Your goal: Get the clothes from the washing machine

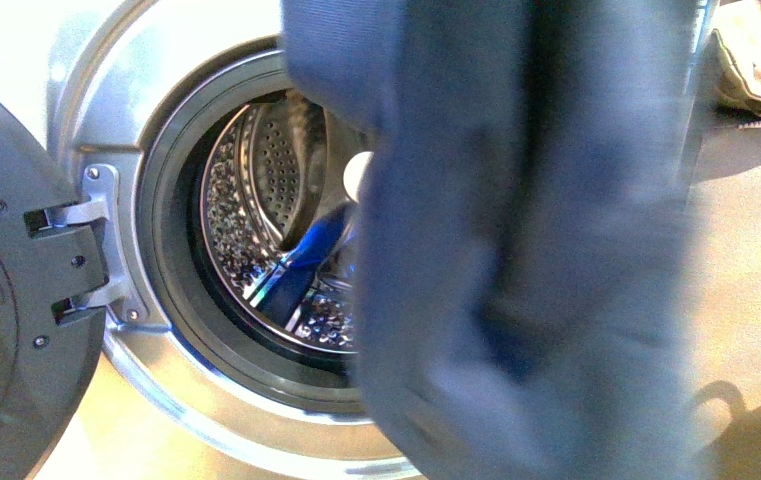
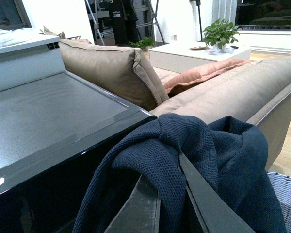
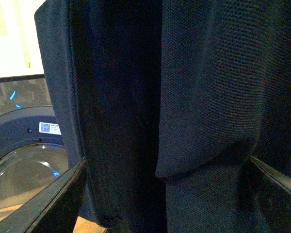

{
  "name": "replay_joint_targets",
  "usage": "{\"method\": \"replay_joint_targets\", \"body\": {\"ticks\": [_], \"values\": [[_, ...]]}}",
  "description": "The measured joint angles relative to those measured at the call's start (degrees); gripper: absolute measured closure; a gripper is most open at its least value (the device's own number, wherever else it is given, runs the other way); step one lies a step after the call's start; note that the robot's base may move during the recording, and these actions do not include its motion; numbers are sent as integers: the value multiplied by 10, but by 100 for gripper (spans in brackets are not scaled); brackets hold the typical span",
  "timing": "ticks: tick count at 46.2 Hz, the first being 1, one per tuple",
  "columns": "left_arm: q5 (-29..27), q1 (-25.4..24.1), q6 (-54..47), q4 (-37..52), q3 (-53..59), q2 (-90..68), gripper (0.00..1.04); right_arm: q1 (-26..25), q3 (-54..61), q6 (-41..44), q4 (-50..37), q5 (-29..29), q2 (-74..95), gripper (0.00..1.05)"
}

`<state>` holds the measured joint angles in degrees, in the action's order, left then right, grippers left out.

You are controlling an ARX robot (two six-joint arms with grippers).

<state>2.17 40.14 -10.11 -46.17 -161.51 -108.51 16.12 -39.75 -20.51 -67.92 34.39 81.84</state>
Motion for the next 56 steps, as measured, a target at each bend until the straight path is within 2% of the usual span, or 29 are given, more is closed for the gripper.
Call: {"method": "replay_joint_targets", "body": {"ticks": [15,26,30,33,43,45,56], "values": [[0,0,0,0,0,0,98,24,-57,12,-2,-61,51,8],[0,0,0,0,0,0,98,20,-90,23,-10,-130,80,45],[0,0,0,0,0,0,98,16,-100,22,-11,-150,87,55],[0,0,0,0,0,0,98,10,-108,21,-12,-169,92,68],[0,0,0,0,0,0,98,-7,-113,8,-24,-193,90,99],[0,0,0,0,0,0,98,-9,-111,5,-27,-194,86,101],[0,0,0,0,0,0,98,-28,-86,-18,-37,-193,15,101]]}}
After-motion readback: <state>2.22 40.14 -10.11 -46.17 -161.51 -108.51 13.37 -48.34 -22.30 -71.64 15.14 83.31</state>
